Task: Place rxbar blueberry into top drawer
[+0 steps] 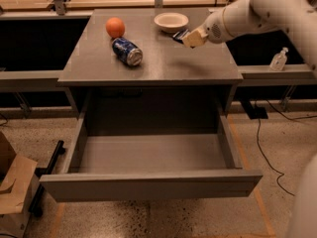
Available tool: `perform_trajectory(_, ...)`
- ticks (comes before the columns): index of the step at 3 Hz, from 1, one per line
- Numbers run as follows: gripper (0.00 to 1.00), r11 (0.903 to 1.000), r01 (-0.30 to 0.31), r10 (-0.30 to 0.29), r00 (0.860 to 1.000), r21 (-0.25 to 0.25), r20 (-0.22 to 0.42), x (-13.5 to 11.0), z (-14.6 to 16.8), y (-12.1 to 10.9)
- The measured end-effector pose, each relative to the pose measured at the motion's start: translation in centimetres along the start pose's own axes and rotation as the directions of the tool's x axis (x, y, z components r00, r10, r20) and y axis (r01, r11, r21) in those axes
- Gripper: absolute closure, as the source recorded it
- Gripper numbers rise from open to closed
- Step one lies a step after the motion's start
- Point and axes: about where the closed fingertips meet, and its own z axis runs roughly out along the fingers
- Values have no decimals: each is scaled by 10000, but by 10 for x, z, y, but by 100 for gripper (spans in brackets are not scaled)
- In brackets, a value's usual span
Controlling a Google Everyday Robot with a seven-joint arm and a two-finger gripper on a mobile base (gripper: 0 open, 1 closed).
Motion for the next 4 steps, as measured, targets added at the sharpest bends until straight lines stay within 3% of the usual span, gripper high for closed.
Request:
perform_trajectory(1,100,9974,702,-702,9975,132,-29,-33,-52,31)
perform_trajectory(2,100,9985,496,-498,9987,-217,-73,-29,-65,46)
perform_trajectory(3,100,9955,-350,348,9994,-886,-29,-4,-63,62)
perform_trajectory(4,100,9945,-358,356,9994,-980,-34,-3,-61,64)
